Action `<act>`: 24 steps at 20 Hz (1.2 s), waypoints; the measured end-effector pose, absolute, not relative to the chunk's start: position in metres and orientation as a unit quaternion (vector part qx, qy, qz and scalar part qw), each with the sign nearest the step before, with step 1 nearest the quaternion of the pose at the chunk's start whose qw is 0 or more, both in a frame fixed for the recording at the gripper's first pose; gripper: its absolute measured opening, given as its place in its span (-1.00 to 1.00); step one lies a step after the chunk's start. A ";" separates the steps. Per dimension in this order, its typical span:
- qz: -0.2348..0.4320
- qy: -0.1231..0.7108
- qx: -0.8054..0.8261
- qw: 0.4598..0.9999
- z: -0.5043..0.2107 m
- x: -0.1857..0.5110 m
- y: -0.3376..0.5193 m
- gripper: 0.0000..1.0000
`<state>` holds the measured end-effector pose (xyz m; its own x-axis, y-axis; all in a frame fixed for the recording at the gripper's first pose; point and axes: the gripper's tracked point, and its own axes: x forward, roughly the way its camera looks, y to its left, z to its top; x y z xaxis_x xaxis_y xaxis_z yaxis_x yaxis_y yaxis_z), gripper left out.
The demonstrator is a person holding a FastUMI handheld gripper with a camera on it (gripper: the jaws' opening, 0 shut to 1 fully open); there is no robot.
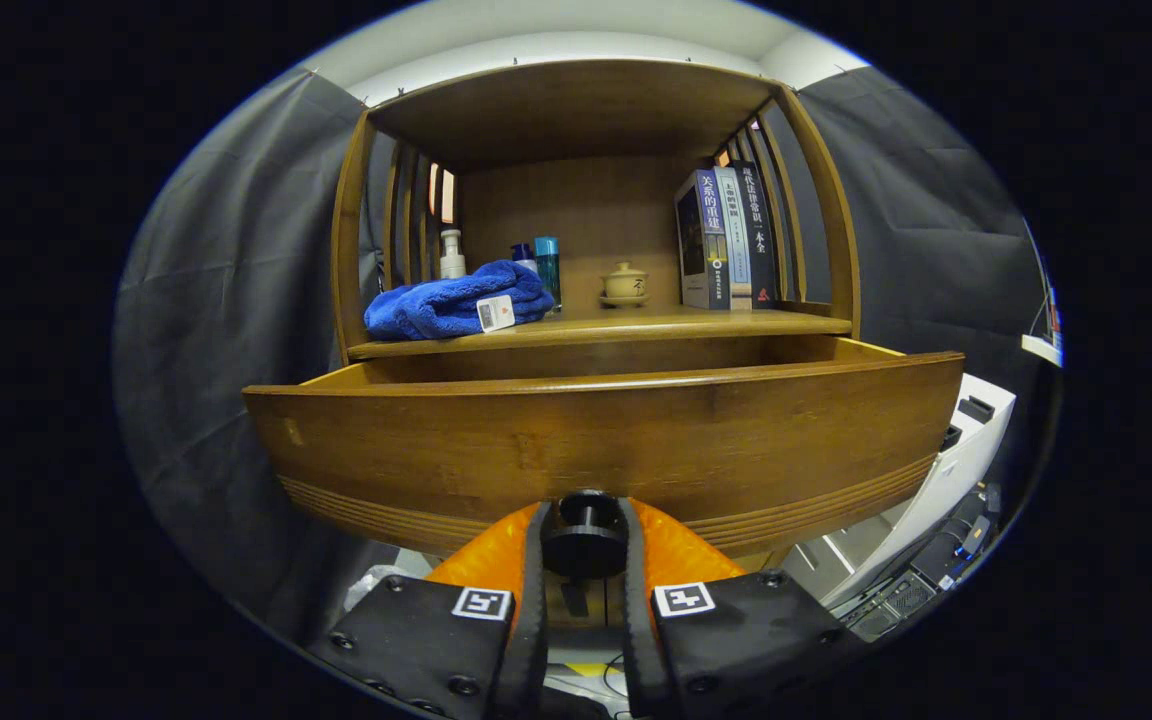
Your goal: Pull open the drawer, take out the items inside it, and place them on the countertop above the cabinet.
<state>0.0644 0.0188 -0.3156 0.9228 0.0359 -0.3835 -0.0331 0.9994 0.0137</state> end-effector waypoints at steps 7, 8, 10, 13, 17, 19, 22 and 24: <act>0.020 0.212 0.006 0.977 -0.317 0.042 0.017 -0.23; 0.019 0.214 0.007 0.977 -0.318 0.040 0.017 -0.23; 0.019 0.216 0.008 0.976 -0.319 0.037 0.018 -0.23; 0.017 0.219 0.007 0.975 -0.319 0.038 0.018 -0.23; 0.012 0.216 0.004 0.976 -0.320 0.037 0.018 -0.15; 0.010 0.217 0.005 0.976 -0.320 0.038 0.017 -0.10; 0.006 0.214 0.004 0.977 -0.320 0.037 0.019 0.01; 0.010 0.208 -0.002 0.978 -0.318 0.038 0.025 0.15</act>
